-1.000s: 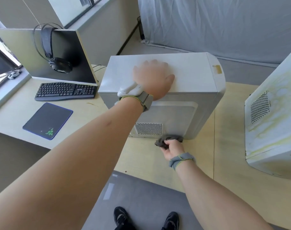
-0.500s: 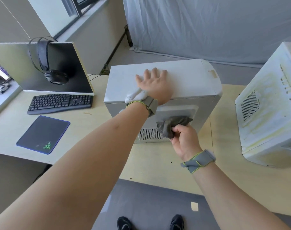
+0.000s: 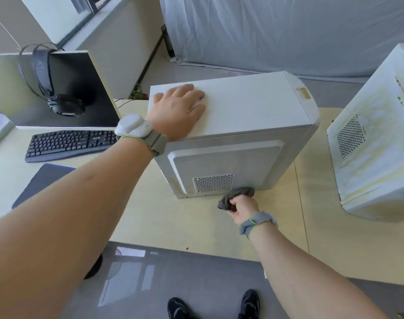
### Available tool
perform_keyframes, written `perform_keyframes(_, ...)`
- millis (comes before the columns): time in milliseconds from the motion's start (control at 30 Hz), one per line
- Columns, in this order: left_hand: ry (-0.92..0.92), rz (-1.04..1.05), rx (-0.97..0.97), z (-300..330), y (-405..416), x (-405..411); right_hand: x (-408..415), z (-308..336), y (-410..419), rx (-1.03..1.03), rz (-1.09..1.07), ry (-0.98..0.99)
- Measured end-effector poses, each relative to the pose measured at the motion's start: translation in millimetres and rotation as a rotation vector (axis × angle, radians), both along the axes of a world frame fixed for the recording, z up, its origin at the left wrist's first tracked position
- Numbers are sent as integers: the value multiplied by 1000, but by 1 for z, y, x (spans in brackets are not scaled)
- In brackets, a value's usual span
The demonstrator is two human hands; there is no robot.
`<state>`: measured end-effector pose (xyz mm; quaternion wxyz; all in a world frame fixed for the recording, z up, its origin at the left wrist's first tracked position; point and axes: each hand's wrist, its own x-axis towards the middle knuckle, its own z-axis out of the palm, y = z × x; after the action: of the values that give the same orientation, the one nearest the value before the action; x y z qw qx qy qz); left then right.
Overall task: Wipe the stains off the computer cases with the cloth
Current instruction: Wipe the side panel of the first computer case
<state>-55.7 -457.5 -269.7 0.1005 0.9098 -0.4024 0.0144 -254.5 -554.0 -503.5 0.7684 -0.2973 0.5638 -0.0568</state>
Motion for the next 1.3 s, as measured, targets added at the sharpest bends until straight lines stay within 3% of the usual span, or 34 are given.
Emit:
perform_keyframes(267, -40, -5, 8, 0, -3, -2, 36, 17, 22, 118, -112, -110)
perform_keyframes(500, -50, -4, 15, 1, -5, -3, 30, 68, 23, -97, -217, -399)
perform_keyframes(567, -45, -9, 16, 1, -2, -3, 24, 69, 32, -250, -186, -378)
perform_keyframes(667, -29, -25, 20, 0, 0, -2, 19, 49, 44, -382, -146, -137)
perform_keyframes(767, -33, -15, 4, 1, -1, -1, 20, 26, 47, -243, -86, 37)
perform_keyframes(867, -39, -1, -2, -2, -1, 1, 28, 12, 61, -88, 11, 46)
perform_keyframes(1067, -52, -6, 0, 0, -2, -2, 60, 16, 73, 38, -183, -153)
perform_keyframes(1300, -33, -6, 7, 3, -1, -5, 40, 64, 50, -66, -335, -408)
